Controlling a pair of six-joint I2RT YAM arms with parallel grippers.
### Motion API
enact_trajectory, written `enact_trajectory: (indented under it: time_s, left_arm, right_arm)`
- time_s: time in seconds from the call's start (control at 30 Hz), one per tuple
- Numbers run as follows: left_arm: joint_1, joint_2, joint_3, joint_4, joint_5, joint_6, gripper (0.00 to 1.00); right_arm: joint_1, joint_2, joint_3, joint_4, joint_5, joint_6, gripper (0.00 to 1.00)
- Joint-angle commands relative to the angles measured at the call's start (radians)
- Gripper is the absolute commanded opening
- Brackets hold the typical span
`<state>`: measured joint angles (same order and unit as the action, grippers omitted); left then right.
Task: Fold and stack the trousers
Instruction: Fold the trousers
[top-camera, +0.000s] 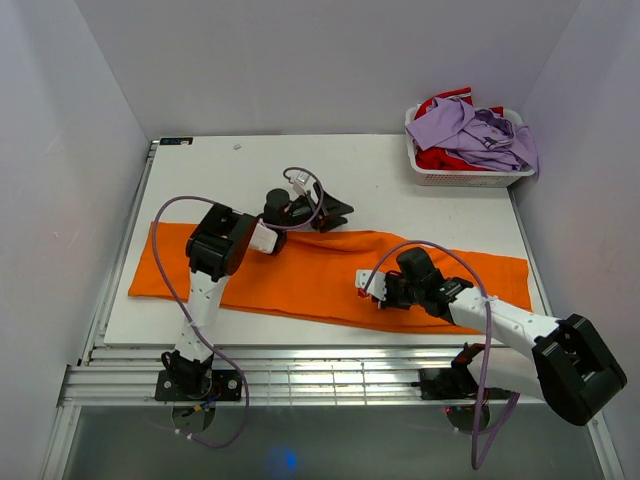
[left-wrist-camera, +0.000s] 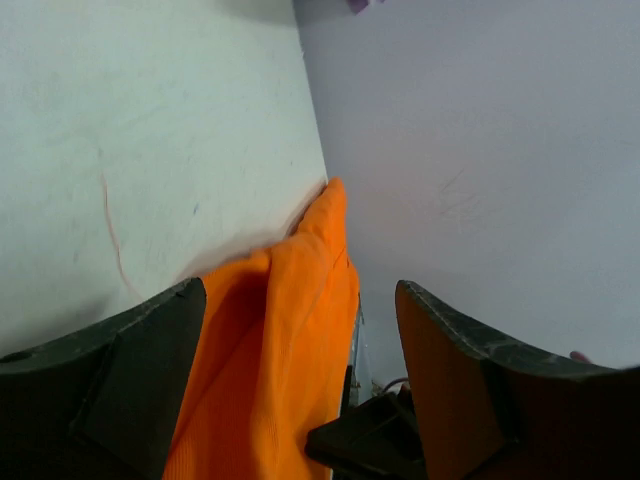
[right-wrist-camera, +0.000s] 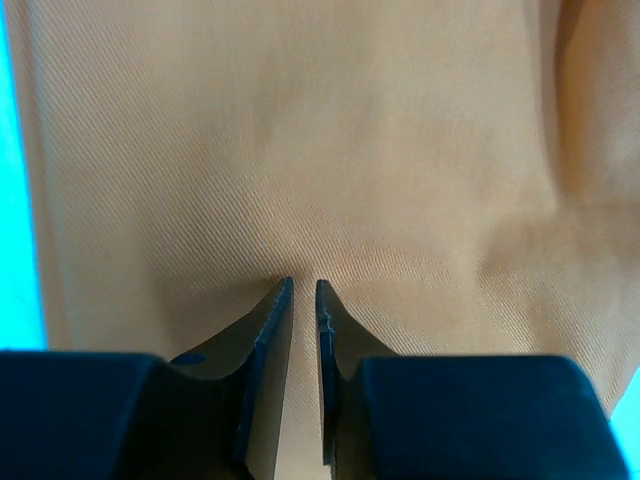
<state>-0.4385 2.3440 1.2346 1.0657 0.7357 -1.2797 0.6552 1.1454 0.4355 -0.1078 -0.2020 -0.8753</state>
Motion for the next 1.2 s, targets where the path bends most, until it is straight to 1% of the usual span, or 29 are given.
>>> enact_trajectory:
  time_s: [0.0, 0.03, 0.07, 0.13, 0.17, 0.23, 0.3, 0.33, 0.37, 0.43, 0.5, 0.7, 0.83, 0.87, 0.97, 1.1, 1.17]
  left_arm:
    - [-0.012, -0.173, -0.099, -0.07, 0.068, 0.106, 0.85]
    - [-0.012, -0.196, -0.119, -0.116, 0.076, 0.133, 0.82]
    - [-0.014, -0.213, -0.133, -0.143, 0.085, 0.178, 0.76]
    - [-0.014, -0.245, -0.159, -0.182, 0.123, 0.2, 0.71]
    - [-0.016, -0.256, -0.171, -0.188, 0.132, 0.207, 0.67]
    - [-0.019, -0.278, -0.198, -0.193, 0.168, 0.227, 0.64]
    - [-0.029, -0.296, -0.222, -0.207, 0.188, 0.281, 0.6]
    - [-0.032, -0.317, -0.236, -0.231, 0.192, 0.301, 0.59]
    - [-0.037, -0.325, -0.248, -0.237, 0.197, 0.318, 0.58]
    - [-0.04, -0.337, -0.279, -0.279, 0.208, 0.365, 0.53]
    - [-0.043, -0.339, -0.303, -0.3, 0.214, 0.379, 0.48]
    - [-0.06, -0.334, -0.365, -0.332, 0.209, 0.434, 0.45]
    - [-0.062, -0.36, -0.386, -0.323, 0.226, 0.465, 0.44]
    - [-0.062, -0.374, -0.385, -0.323, 0.228, 0.492, 0.47]
    - [-0.062, -0.419, -0.366, -0.343, 0.258, 0.529, 0.5]
    - [-0.062, -0.46, -0.348, -0.441, 0.268, 0.601, 0.49]
    - [-0.055, -0.485, -0.354, -0.449, 0.269, 0.615, 0.5]
  right_arm:
    - [0.004, -0.065, 0.1, -0.09, -0.071, 0.128, 0.22]
    - [0.004, -0.072, 0.13, -0.092, -0.077, 0.145, 0.22]
    - [0.003, -0.075, 0.146, -0.096, -0.079, 0.165, 0.22]
    - [-0.002, -0.07, 0.198, -0.115, -0.076, 0.225, 0.22]
    - [-0.014, -0.058, 0.215, -0.118, -0.076, 0.243, 0.23]
    - [-0.04, -0.038, 0.252, -0.119, -0.065, 0.3, 0.22]
    - [-0.106, 0.013, 0.324, -0.119, -0.068, 0.344, 0.21]
    - [-0.135, 0.033, 0.353, -0.124, -0.076, 0.401, 0.21]
    - [-0.188, 0.078, 0.415, -0.128, -0.079, 0.432, 0.2]
    - [-0.232, 0.125, 0.472, -0.136, -0.086, 0.511, 0.2]
    - [-0.259, 0.2, 0.558, -0.157, -0.096, 0.538, 0.21]
    - [-0.263, 0.39, 0.729, -0.214, -0.108, 0.59, 0.2]
    - [-0.262, 0.494, 0.798, -0.236, -0.102, 0.599, 0.2]
    - [-0.259, 0.526, 0.799, -0.239, -0.099, 0.593, 0.2]
    - [-0.259, 0.568, 0.78, -0.233, -0.073, 0.567, 0.2]
    - [-0.252, 0.582, 0.726, -0.231, -0.098, 0.533, 0.19]
    - [-0.244, 0.564, 0.688, -0.234, -0.115, 0.519, 0.18]
